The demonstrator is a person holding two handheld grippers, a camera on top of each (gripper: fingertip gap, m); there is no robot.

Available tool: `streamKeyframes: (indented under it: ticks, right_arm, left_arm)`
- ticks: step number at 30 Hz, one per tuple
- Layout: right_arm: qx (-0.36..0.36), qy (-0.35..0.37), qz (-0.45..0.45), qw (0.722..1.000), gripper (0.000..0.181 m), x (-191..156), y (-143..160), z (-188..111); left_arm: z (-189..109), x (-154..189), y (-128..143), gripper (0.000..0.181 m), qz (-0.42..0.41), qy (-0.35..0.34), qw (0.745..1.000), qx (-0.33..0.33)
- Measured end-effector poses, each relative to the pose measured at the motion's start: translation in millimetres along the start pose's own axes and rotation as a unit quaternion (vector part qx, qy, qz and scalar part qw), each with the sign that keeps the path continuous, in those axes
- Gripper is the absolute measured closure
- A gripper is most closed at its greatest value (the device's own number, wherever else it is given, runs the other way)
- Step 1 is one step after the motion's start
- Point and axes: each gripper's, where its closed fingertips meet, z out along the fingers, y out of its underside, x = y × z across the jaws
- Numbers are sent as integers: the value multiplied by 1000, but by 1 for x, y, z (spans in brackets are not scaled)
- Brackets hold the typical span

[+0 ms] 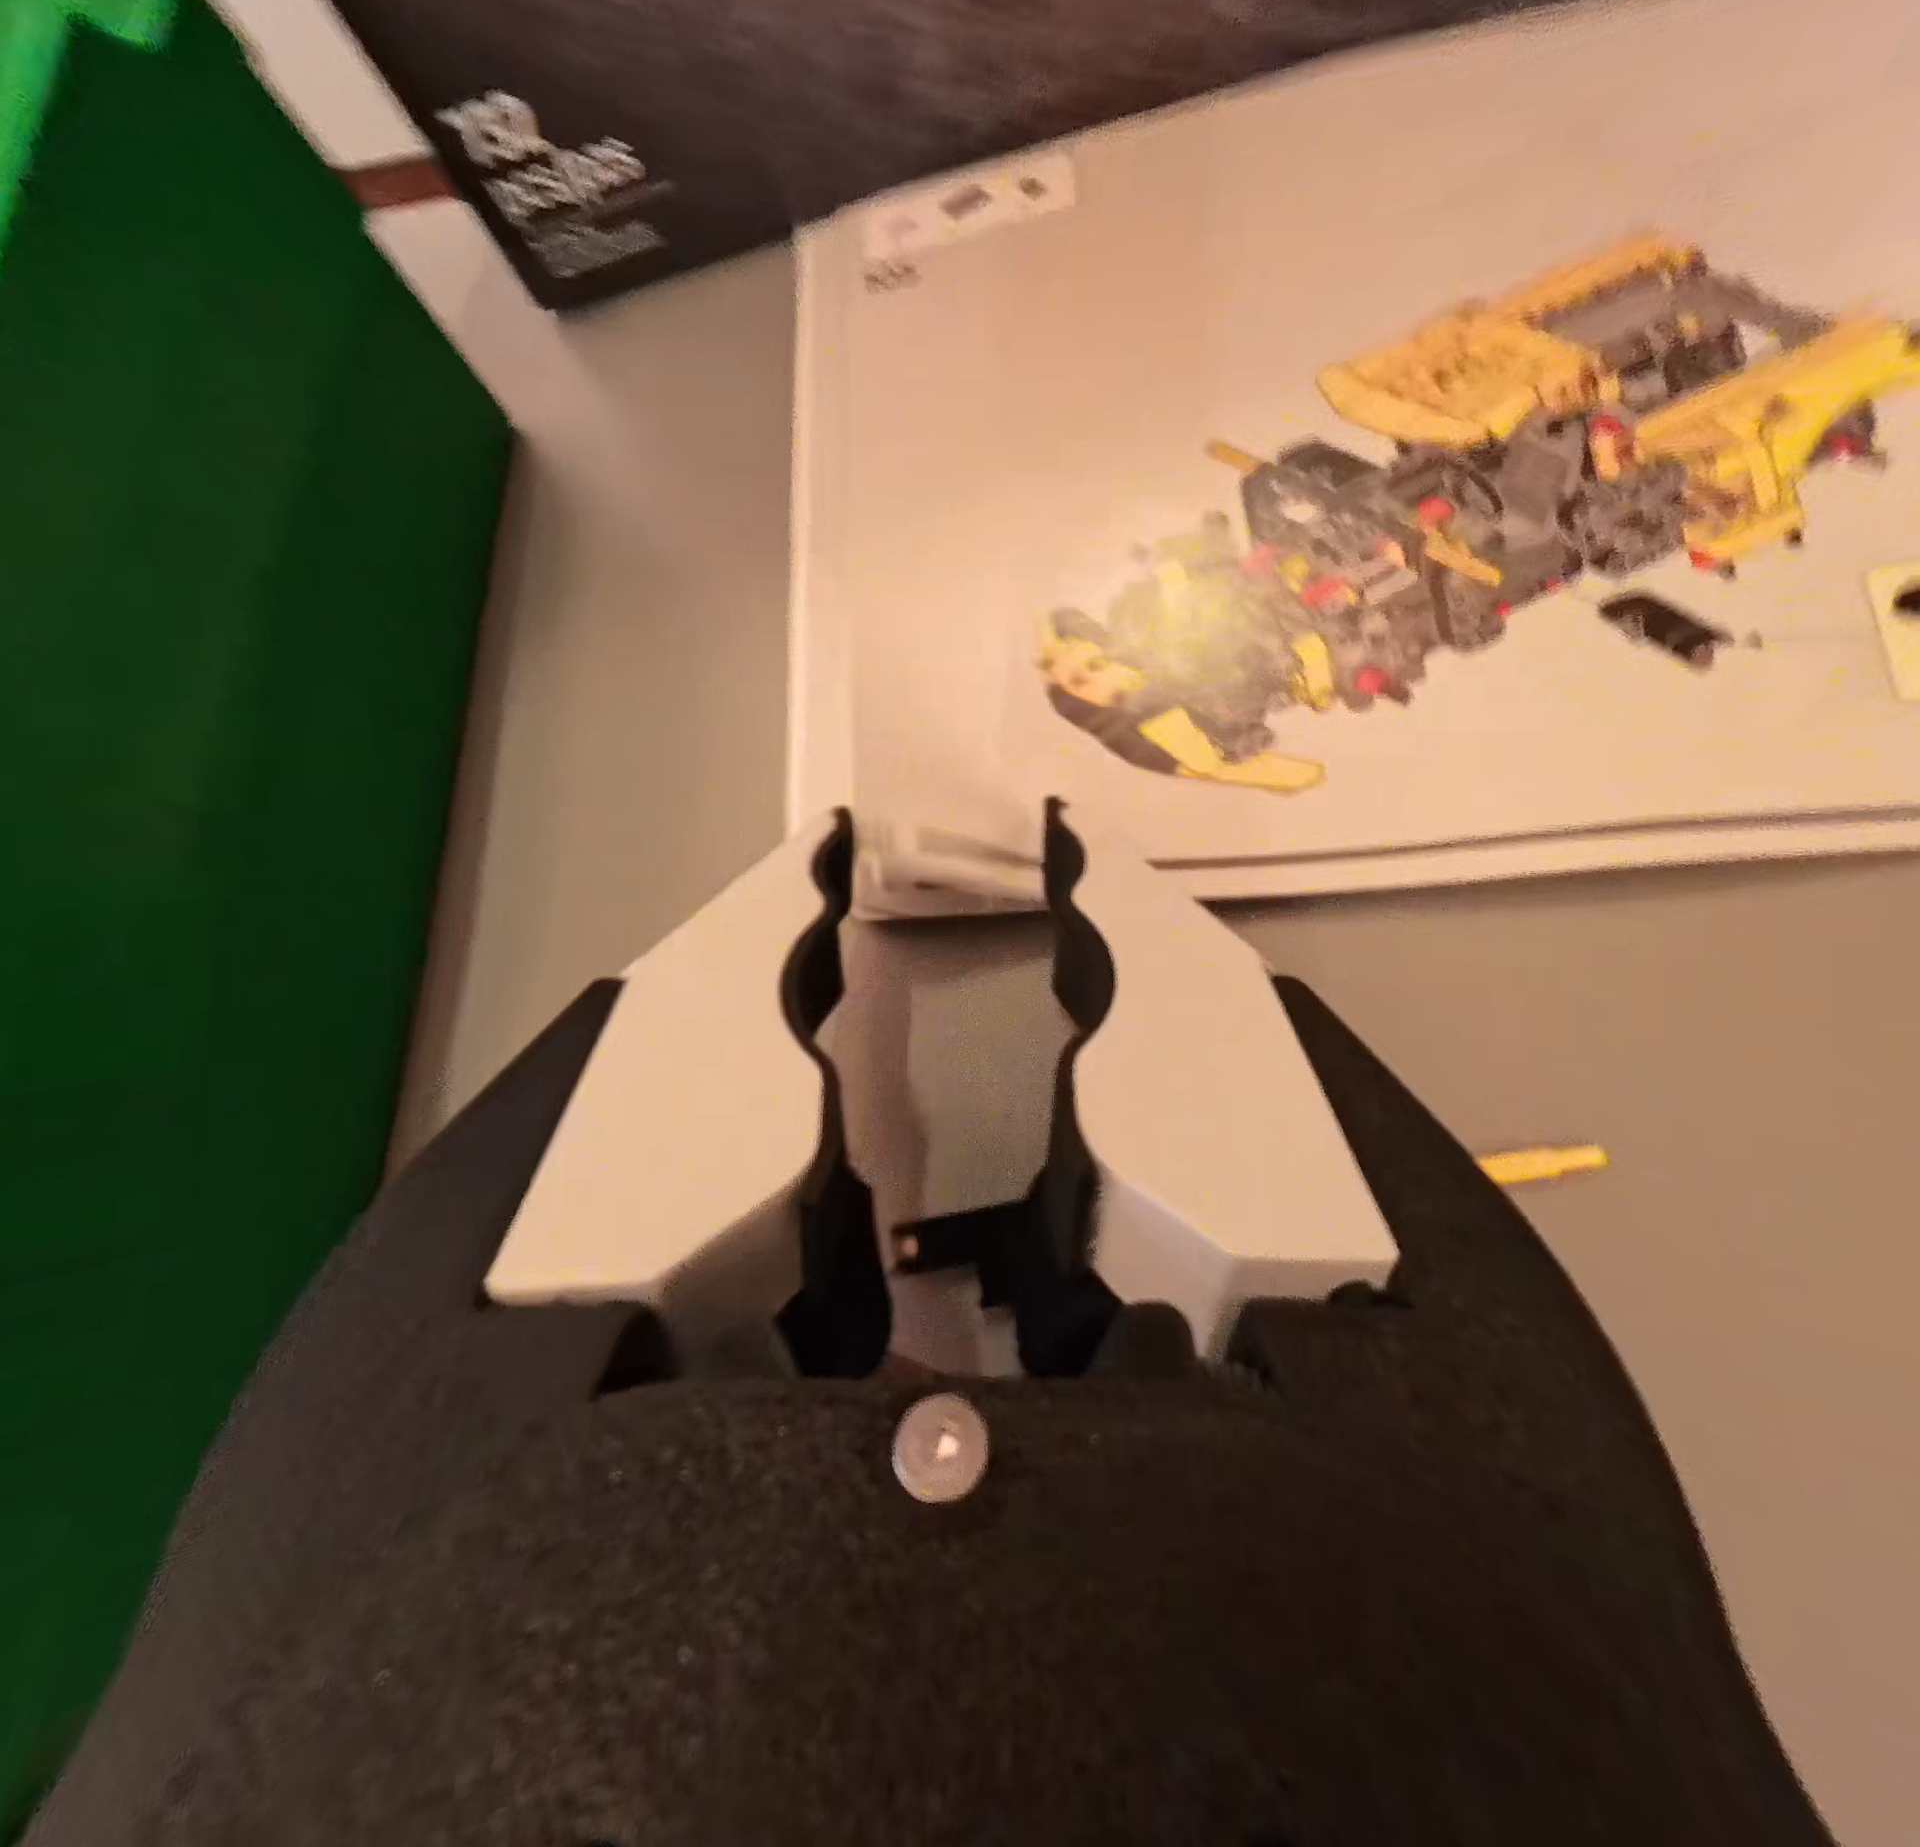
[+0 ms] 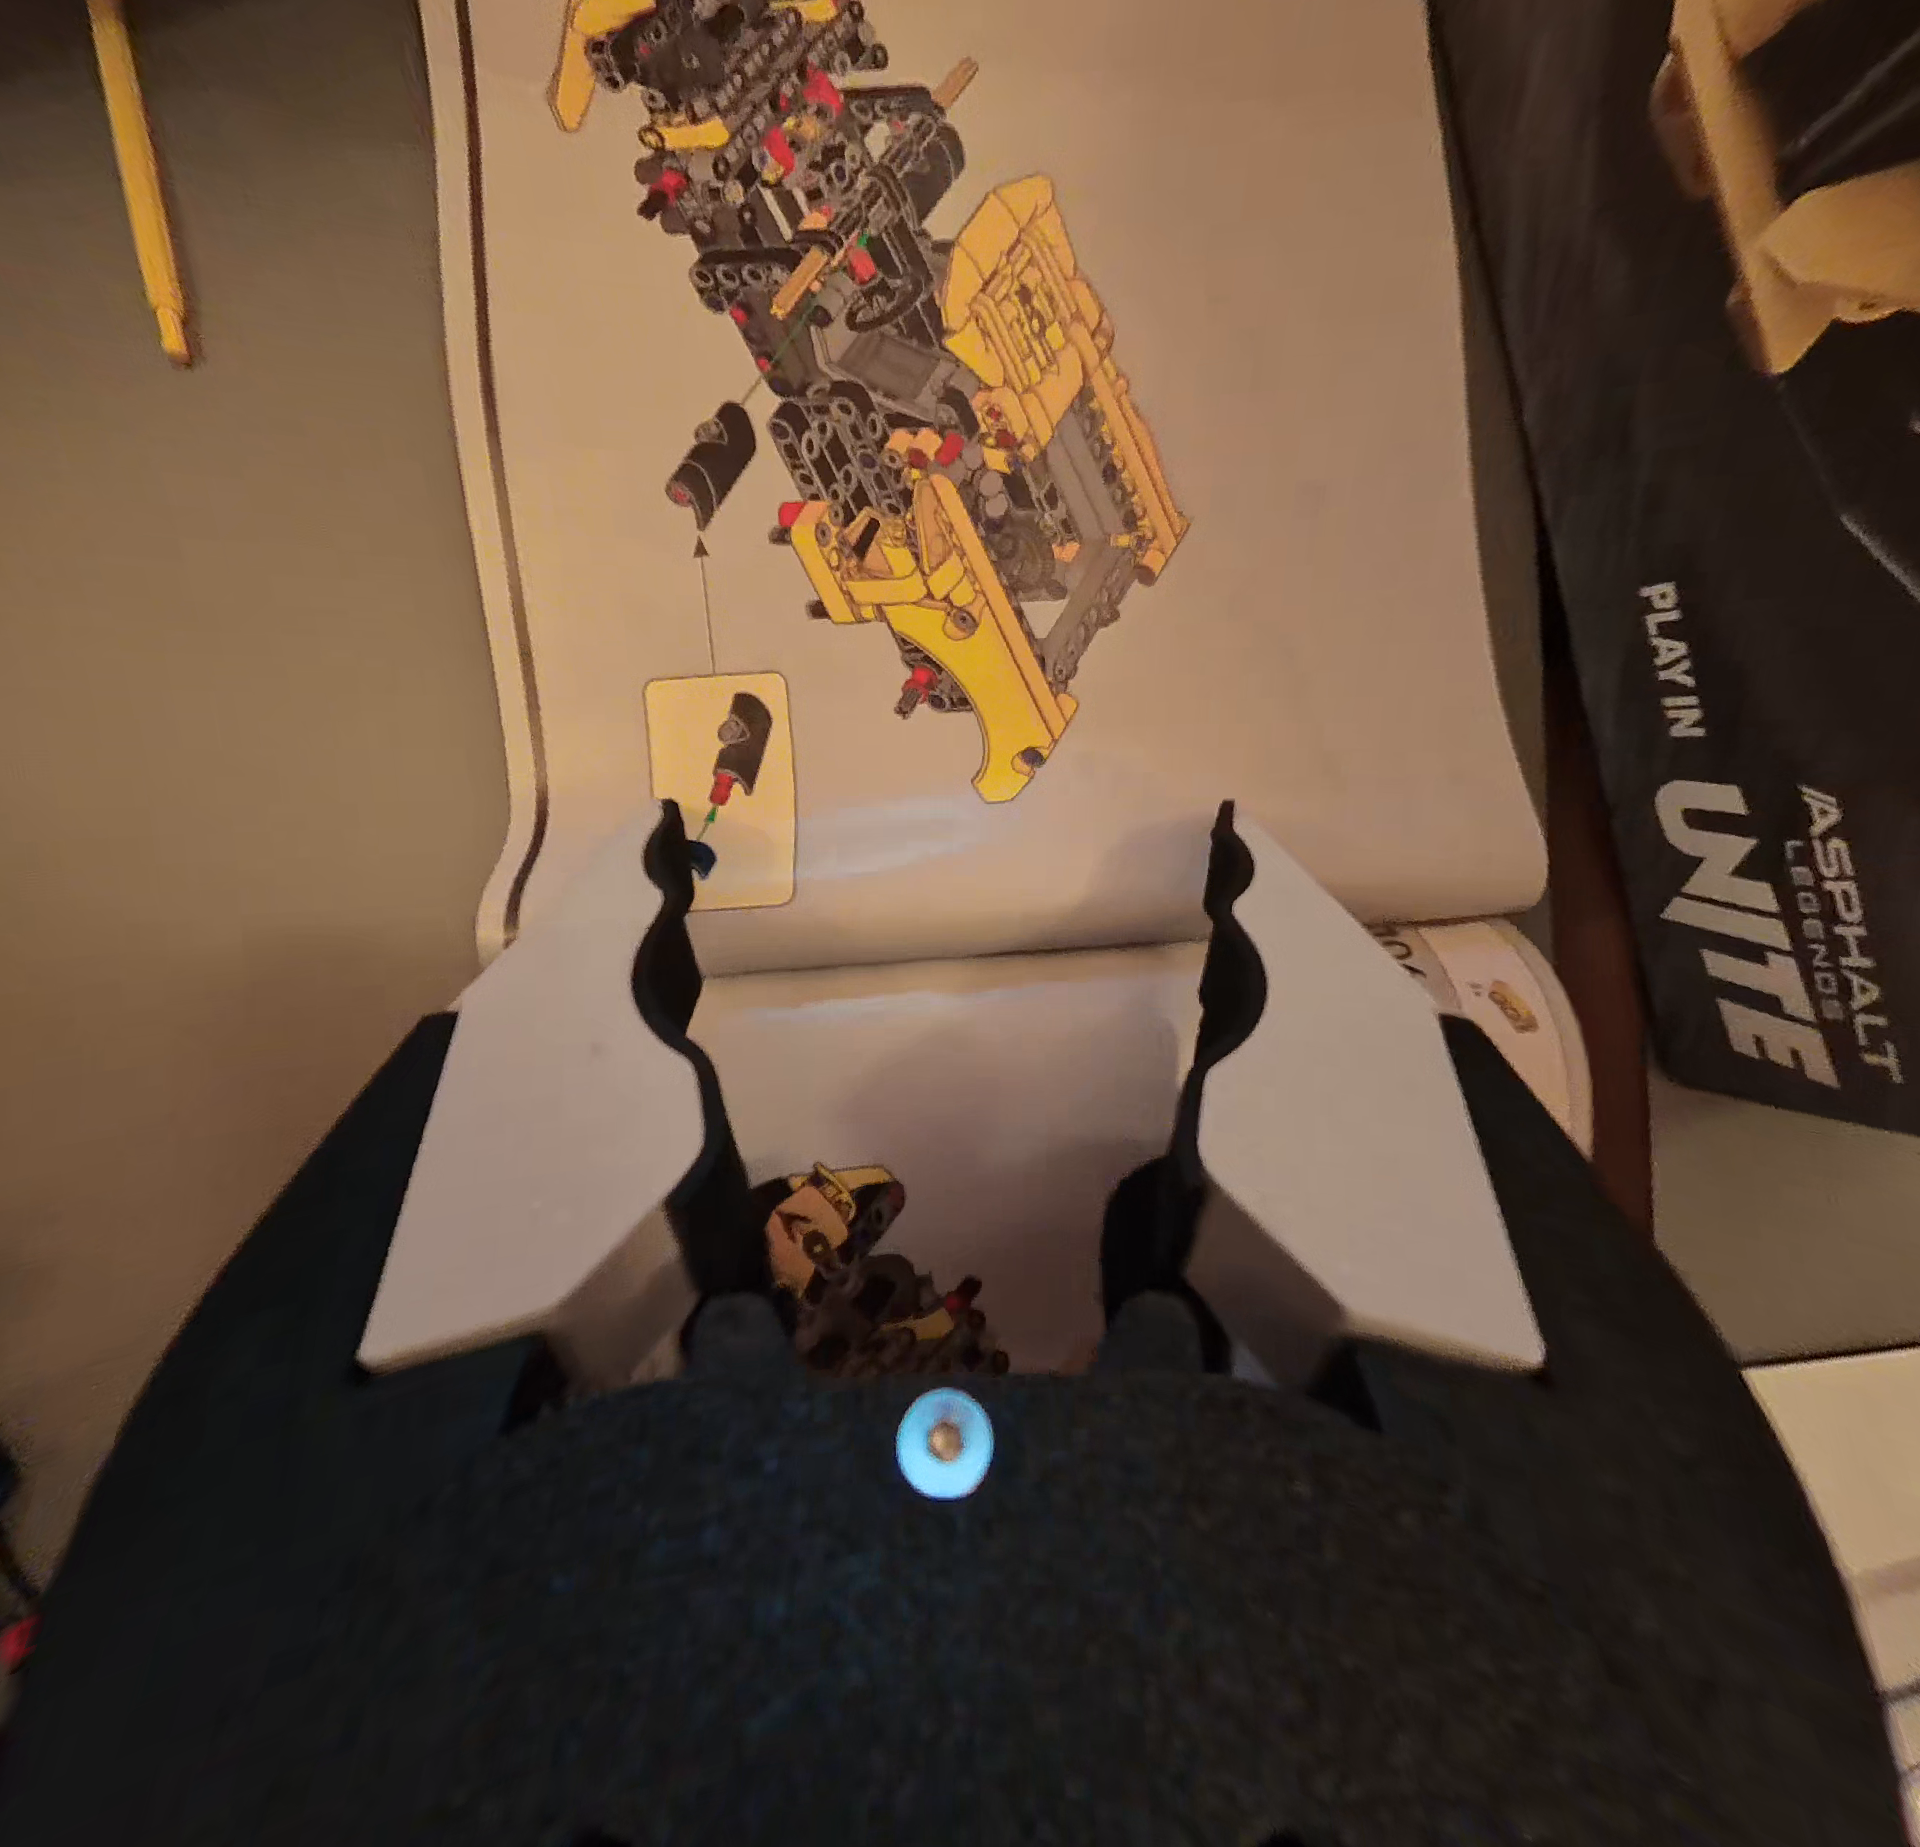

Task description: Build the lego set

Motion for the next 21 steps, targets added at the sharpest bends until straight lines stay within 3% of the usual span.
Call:
streamKeyframes:
  ticks: [5, 13, 17, 21]
  right_arm:
    - [-46, -38, 5, 998, 82, -3, -1, 10]
    - [-50, -54, 5, 997, 82, -4, -1, 11]
    - [-35, -102, -53, 993, 95, -22, 6, 1]
    - [-12, -111, -68, 991, 96, -24, 7, 0]
  left_arm:
    - [-22, -15, -31, 136, -77, 19, 992, 96]
    - [-5, -1, -22, 137, -63, 59, 995, 55]
    - [-9, -14, -22, 137, -70, 52, 994, 65]
    - [-13, -27, -20, 137, -93, 54, 992, 71]
